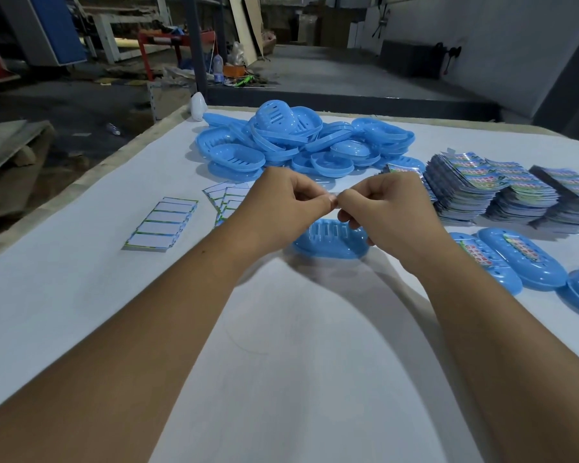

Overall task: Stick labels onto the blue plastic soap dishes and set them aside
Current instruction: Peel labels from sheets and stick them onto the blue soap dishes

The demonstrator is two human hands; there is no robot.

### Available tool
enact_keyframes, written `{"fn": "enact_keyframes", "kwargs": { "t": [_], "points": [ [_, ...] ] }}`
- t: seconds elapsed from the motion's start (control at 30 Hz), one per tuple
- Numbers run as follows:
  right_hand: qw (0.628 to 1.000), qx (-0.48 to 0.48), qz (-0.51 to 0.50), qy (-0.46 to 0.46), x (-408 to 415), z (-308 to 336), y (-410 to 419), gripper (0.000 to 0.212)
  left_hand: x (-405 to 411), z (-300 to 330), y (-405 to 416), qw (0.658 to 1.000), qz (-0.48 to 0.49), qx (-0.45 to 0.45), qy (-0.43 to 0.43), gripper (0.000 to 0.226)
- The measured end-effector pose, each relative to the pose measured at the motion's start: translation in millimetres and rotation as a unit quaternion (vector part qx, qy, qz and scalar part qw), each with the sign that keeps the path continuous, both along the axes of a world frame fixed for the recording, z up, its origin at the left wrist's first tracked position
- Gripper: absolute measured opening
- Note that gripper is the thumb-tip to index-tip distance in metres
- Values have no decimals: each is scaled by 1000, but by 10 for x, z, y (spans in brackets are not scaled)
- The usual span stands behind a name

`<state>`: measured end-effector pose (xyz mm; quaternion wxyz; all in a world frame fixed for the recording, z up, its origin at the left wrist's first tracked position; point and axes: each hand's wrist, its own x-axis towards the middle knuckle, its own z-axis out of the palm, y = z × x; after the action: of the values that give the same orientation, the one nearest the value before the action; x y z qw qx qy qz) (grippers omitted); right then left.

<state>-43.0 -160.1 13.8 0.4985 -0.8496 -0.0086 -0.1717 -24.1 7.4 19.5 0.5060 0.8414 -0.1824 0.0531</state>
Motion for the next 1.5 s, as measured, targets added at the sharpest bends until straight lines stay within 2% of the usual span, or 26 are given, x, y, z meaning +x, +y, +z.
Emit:
{"fn": "enact_keyframes", "kwargs": {
  "t": [0.13, 0.43, 0.6, 0.77, 1.13, 1.4, 1.5],
  "points": [
    [1000, -12, 20, -5, 3, -12, -10, 20, 12, -1, 22, 1000, 2, -10, 12, 19],
    [995, 5, 99, 9, -32, -6, 4, 22, 39, -2, 83, 999, 40, -6, -12, 24],
    [1000, -12, 21, -1, 21, -19, -25, 20, 59, -16, 53, 997, 57, 31, -34, 16],
    [999, -25, -43, 9, 76, -42, -87, 18, 51, -16, 55, 997, 59, 35, -27, 19],
    [998, 7, -20, 61, 94, -27, -126, 17, 104, -69, 50, 996, 81, 28, 9, 22],
    [993, -33, -62, 99, 94, -54, -177, 43, 143, -183, 21, 994, 95, 13, 44, 33],
    [989, -54, -65, 121, 98, -71, -189, 49, 159, -192, 37, 993, 91, 46, 53, 35]
  ]
}}
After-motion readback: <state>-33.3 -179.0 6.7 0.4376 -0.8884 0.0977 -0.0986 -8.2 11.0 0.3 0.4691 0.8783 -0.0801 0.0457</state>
